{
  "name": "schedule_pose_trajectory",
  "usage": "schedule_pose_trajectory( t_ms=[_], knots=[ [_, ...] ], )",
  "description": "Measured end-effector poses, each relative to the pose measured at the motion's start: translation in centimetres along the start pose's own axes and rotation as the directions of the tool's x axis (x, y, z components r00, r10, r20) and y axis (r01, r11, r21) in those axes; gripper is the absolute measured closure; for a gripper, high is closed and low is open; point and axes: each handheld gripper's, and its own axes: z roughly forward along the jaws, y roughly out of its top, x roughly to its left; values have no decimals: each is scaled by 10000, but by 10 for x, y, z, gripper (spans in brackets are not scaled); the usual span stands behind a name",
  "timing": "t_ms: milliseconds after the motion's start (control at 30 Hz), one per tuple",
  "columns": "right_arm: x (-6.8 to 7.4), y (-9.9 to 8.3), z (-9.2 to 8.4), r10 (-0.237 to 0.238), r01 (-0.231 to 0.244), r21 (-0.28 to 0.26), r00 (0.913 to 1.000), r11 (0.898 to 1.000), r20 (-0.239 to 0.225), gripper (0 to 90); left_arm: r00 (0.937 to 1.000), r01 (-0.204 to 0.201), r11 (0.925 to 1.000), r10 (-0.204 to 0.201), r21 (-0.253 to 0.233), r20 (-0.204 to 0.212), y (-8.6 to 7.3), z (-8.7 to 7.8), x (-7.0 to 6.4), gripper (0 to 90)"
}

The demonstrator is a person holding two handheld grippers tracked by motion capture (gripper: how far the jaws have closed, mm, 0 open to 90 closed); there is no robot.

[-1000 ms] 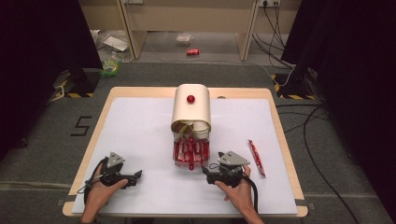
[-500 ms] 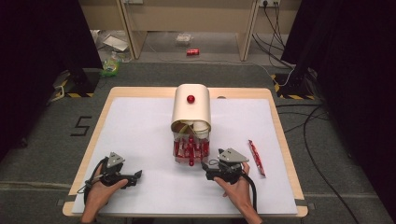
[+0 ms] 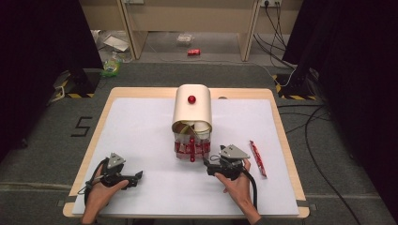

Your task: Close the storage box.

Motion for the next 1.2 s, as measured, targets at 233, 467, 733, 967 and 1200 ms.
schedule_pose_trajectory(
  t_ms=[233, 467, 733, 967, 1200],
  knots=[
    [-1, 1, 2, -7, 7, -11, 10000, 10000, 17, 167, 10000, 5, 10000, -5, -8, -3, 0, 0, 0, 51],
    [-2, 2, 4, 1, -1, -18, 10000, 10000, 62, 168, 10000, 0, 10000, 0, -8, -7, 0, 0, 0, 51],
    [-2, 3, 7, 19, -18, -65, 10000, 10000, 80, 169, 10000, 0, 10000, 0, -2, 3, 0, 0, 0, 51],
    [-3, 4, 8, 13, -12, -108, 9999, 9999, 107, 179, 10000, 4, 10000, -4, -10, 7, 0, 0, 0, 51],
    [-5, 4, 10, 84, -82, -142, 9999, 9999, 145, 181, 10000, 1, 10000, -1, -7, -3, 0, 0, 0, 51]
  ],
)
